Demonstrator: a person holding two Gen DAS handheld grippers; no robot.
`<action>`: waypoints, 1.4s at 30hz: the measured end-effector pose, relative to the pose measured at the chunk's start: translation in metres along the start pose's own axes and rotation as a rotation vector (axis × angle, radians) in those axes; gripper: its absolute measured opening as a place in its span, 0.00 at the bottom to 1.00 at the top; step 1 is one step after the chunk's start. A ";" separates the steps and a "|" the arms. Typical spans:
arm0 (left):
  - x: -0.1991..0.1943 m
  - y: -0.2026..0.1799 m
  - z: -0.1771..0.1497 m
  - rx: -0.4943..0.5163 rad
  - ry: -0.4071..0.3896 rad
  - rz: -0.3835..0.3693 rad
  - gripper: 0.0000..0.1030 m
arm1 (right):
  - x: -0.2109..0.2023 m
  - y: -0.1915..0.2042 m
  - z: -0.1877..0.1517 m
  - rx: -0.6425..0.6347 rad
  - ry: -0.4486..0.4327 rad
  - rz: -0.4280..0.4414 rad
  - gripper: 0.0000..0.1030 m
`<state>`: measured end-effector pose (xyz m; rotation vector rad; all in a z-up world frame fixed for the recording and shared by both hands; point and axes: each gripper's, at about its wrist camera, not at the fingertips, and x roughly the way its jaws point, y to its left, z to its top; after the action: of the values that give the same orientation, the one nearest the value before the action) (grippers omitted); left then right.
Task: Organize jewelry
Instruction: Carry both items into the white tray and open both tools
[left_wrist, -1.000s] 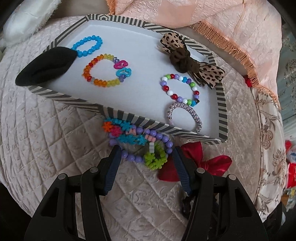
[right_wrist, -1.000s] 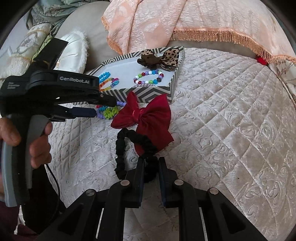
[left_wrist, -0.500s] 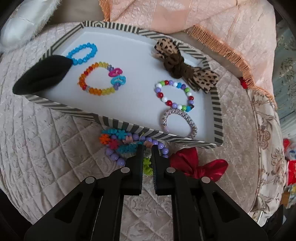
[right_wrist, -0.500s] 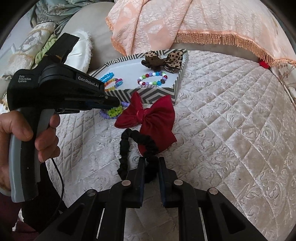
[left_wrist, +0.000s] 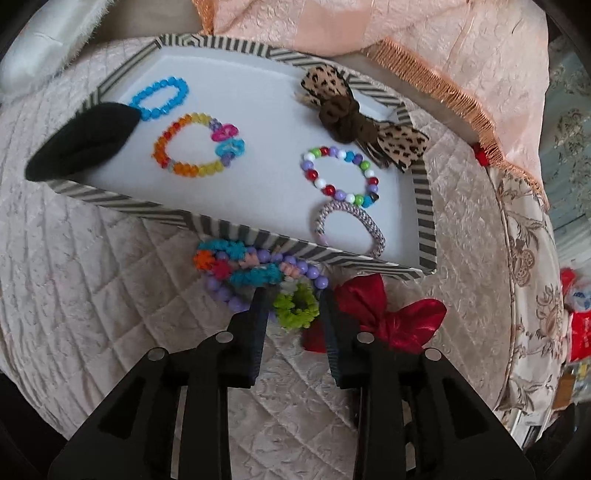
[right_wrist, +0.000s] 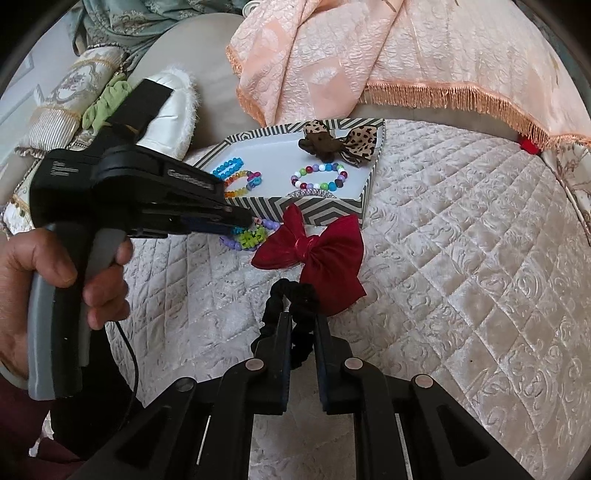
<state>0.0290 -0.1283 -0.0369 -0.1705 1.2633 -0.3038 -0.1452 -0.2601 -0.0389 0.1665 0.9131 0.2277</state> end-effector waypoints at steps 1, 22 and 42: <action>0.003 -0.002 0.001 0.001 0.001 0.007 0.27 | 0.000 -0.002 0.000 0.006 0.000 0.001 0.10; -0.065 0.015 0.004 0.018 -0.133 -0.083 0.16 | -0.030 0.014 0.019 -0.026 -0.067 0.035 0.10; -0.136 0.028 0.019 0.088 -0.276 -0.037 0.16 | -0.046 0.055 0.086 -0.144 -0.139 0.022 0.10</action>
<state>0.0146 -0.0596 0.0840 -0.1551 0.9729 -0.3544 -0.1103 -0.2235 0.0607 0.0582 0.7538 0.2978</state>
